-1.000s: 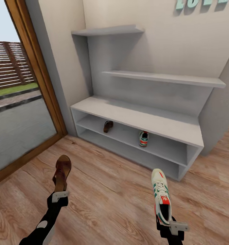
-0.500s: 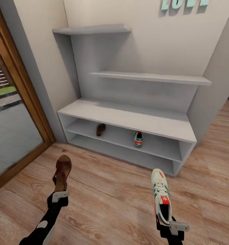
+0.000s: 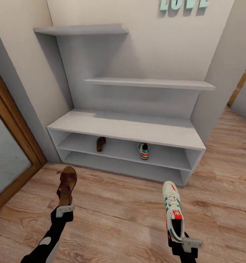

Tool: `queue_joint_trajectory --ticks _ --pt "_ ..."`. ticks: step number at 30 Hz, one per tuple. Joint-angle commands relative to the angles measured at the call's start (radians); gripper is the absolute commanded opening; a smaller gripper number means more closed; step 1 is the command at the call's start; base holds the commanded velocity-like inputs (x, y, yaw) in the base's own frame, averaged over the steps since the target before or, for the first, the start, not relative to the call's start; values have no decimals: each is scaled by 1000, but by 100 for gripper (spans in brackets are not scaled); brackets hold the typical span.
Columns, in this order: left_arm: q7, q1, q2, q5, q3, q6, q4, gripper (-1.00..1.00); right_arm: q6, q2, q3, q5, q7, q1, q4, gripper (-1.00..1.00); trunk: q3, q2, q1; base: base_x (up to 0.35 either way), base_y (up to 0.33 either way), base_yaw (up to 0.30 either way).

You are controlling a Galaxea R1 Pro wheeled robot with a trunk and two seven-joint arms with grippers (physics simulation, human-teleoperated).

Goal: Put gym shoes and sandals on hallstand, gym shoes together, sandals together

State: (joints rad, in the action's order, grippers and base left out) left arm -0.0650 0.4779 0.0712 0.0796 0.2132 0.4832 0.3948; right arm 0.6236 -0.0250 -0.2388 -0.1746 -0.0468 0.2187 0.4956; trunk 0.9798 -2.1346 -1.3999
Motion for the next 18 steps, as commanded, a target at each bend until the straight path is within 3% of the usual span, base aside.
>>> queue_joint_trajectory --ticks 1,8,10,13,18 --pt "-8 1 -1 11 8 3 -1 -100 3 -1 -5 -9 -4 1 0 -100 1 0 0 149 318 -97" --pt "-10 1 -2 11 8 3 0 -100 2 -1 -4 -11 1 1 -1 -100 1 0 0 130 318 -29" --pt "-2 -4 4 10 8 -8 -3 -100 -9 10 -15 -2 6 4 10 -100 1 0 0 0 0 0" --pt "-2 -4 4 10 8 -8 -5 -100 -26 0 -32 13 6 4 22 -100 1 0 0 0 0 0" --pt "-3 -9 3 10 8 -8 -12 -100 -10 -29 3 -16 5 6 -7 -100 1 0 0 0 0 0"
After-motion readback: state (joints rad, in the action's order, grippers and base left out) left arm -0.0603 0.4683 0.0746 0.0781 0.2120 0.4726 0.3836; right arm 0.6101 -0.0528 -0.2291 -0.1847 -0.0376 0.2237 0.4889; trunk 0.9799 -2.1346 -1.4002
